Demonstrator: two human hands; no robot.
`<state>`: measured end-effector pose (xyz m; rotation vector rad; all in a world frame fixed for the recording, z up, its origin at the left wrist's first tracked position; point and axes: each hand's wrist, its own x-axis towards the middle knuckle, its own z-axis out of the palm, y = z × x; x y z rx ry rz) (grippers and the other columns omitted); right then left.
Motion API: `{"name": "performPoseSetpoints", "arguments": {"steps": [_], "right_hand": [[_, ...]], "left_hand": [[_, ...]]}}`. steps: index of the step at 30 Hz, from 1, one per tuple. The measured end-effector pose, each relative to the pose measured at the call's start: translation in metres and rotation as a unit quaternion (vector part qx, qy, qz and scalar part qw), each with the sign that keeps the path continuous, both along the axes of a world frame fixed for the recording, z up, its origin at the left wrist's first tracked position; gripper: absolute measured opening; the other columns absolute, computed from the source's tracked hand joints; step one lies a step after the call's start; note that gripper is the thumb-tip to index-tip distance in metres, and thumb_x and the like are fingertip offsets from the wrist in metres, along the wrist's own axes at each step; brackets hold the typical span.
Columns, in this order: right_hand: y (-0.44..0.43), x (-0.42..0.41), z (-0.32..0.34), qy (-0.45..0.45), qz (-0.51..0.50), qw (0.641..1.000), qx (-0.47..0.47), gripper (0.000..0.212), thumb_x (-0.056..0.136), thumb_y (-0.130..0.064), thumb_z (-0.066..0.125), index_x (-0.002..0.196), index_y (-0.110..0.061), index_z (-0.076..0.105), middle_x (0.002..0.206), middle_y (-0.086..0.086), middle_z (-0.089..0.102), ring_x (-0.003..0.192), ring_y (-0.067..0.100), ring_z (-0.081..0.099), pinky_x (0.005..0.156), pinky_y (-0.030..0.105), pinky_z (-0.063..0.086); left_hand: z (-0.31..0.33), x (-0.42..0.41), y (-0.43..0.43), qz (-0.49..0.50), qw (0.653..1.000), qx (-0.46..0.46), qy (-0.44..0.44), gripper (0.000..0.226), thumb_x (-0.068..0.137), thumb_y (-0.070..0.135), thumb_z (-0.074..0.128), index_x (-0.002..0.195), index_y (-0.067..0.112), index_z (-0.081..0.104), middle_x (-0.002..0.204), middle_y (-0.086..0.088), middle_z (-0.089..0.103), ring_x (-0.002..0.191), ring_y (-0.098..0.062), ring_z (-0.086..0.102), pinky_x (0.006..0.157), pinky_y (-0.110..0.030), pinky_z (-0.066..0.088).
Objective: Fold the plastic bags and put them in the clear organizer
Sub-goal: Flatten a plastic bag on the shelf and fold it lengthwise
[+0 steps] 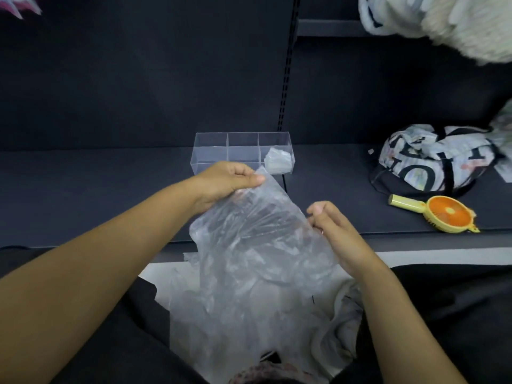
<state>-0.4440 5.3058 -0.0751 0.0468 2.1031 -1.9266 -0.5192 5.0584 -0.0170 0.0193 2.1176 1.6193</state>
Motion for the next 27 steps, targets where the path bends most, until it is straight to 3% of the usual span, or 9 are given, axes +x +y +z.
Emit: {"name": "performPoseSetpoints", "arguments": {"steps": [3,5,8,12,15,17,20,23,27], "right_hand": [[-0.002,0.003,-0.017,-0.035,0.039,0.99,-0.13,0.044,0.076,-0.054,0.068,0.095,-0.019,0.049,0.085,-0.008,0.067,0.079,0.008,0.064,0.072,0.022,0.051],[-0.009,0.003,-0.028,-0.065,0.042,0.979,-0.188,0.037,0.08,-0.035,0.071,0.101,-0.016,0.048,0.093,0.003,0.07,0.086,0.015,0.066,0.078,0.028,0.054],[-0.017,0.001,-0.034,-0.096,-0.002,0.97,-0.222,0.046,0.077,-0.021,0.073,0.116,-0.018,0.049,0.104,0.01,0.07,0.096,0.022,0.067,0.086,0.039,0.055],[-0.015,-0.006,-0.035,-0.076,-0.062,0.966,-0.238,0.059,0.083,-0.015,0.066,0.134,-0.036,0.049,0.093,0.012,0.065,0.095,0.026,0.062,0.093,0.045,0.049],[-0.015,-0.01,-0.031,-0.053,-0.033,0.969,-0.239,0.048,0.092,-0.008,0.054,0.133,-0.033,0.055,0.091,0.007,0.065,0.094,0.023,0.062,0.091,0.041,0.051],[-0.019,-0.011,-0.025,-0.049,0.0,0.973,-0.225,0.039,0.094,-0.008,0.05,0.126,-0.027,0.063,0.104,0.006,0.069,0.101,0.022,0.064,0.089,0.035,0.054],[-0.025,-0.01,-0.019,-0.064,0.035,0.976,-0.205,0.029,0.092,-0.023,0.053,0.112,-0.015,0.071,0.117,0.009,0.067,0.107,0.019,0.063,0.081,0.028,0.054],[-0.028,-0.008,-0.015,-0.078,0.069,0.982,-0.156,0.039,0.09,-0.04,0.054,0.107,-0.009,0.07,0.11,0.009,0.064,0.095,0.025,0.052,0.074,0.025,0.051],[-0.025,-0.006,-0.014,-0.063,0.146,0.973,-0.167,0.042,0.08,-0.021,0.068,0.121,-0.021,0.061,0.121,-0.009,0.063,0.101,0.015,0.056,0.083,0.025,0.05]], "left_hand": [[-0.002,-0.008,-0.009,0.097,0.994,0.048,-0.01,0.015,0.078,0.034,0.074,0.08,0.019,0.072,0.078,-0.002,0.074,0.069,-0.014,0.069,0.06,-0.025,0.055],[-0.005,-0.012,-0.016,0.156,0.985,0.071,-0.016,0.019,0.078,0.034,0.075,0.081,0.016,0.07,0.076,-0.003,0.074,0.068,-0.016,0.068,0.058,-0.025,0.055],[-0.012,-0.017,-0.03,0.225,0.971,0.069,-0.035,0.028,0.078,0.039,0.076,0.089,0.014,0.07,0.082,-0.004,0.075,0.076,-0.019,0.072,0.065,-0.029,0.056],[-0.024,-0.022,-0.047,0.301,0.951,0.042,-0.054,0.035,0.081,0.041,0.074,0.101,0.012,0.068,0.091,-0.008,0.074,0.082,-0.023,0.071,0.07,-0.034,0.057],[-0.032,-0.021,-0.057,0.33,0.942,0.018,-0.057,0.028,0.084,0.04,0.071,0.093,0.014,0.068,0.087,-0.007,0.072,0.071,-0.02,0.068,0.061,-0.029,0.053],[-0.036,-0.02,-0.065,0.344,0.937,0.013,-0.063,0.027,0.086,0.04,0.069,0.09,0.014,0.068,0.087,-0.008,0.071,0.073,-0.021,0.068,0.067,-0.031,0.054],[-0.037,-0.018,-0.077,0.36,0.931,0.013,-0.067,0.024,0.087,0.038,0.068,0.087,0.014,0.068,0.092,-0.009,0.072,0.085,-0.026,0.069,0.085,-0.039,0.055],[-0.037,-0.016,-0.084,0.368,0.927,0.022,-0.064,0.022,0.087,0.036,0.069,0.086,0.014,0.069,0.088,-0.008,0.073,0.085,-0.024,0.069,0.087,-0.039,0.055],[-0.037,-0.014,-0.09,0.38,0.923,0.03,-0.061,0.021,0.086,0.034,0.07,0.089,0.013,0.069,0.098,-0.012,0.072,0.094,-0.028,0.068,0.091,-0.042,0.054]]}}
